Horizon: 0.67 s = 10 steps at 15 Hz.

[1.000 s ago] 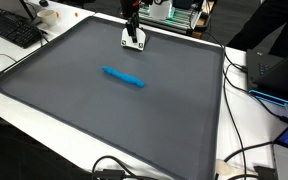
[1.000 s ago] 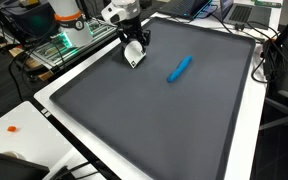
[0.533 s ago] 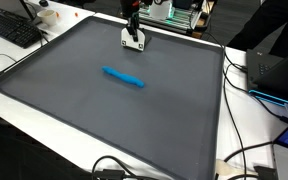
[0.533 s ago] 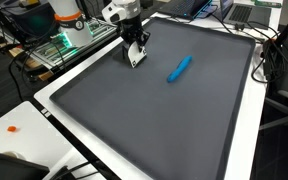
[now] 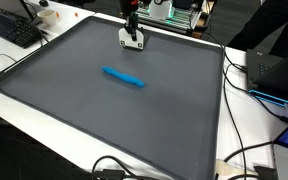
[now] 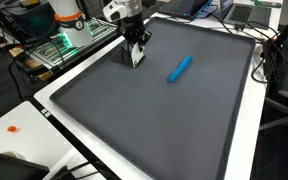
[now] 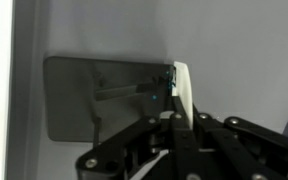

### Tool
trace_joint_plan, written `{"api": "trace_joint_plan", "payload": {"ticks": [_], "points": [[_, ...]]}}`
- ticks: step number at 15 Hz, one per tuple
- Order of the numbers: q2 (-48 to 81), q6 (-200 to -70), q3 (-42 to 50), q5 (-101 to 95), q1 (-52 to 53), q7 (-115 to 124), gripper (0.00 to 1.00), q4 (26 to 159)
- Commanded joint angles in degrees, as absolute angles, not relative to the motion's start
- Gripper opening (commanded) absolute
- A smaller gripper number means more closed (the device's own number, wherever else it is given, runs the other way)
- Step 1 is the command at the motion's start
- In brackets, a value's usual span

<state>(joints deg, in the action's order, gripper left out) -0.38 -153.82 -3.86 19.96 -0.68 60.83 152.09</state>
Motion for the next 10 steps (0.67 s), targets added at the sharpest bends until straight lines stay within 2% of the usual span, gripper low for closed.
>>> {"api": "trace_joint_plan", "payload": {"ticks": [1,5,10], "points": [[-2.8,-153.8,-3.3,19.7,0.4,62.9,0.01,152.2],[-6.9,-150.9,-3.5,17.8,0.5,62.0,0.01,150.9],[-11.0,-136.3,-4.0,13.1,0.5,60.3,0.01,144.7]]}}
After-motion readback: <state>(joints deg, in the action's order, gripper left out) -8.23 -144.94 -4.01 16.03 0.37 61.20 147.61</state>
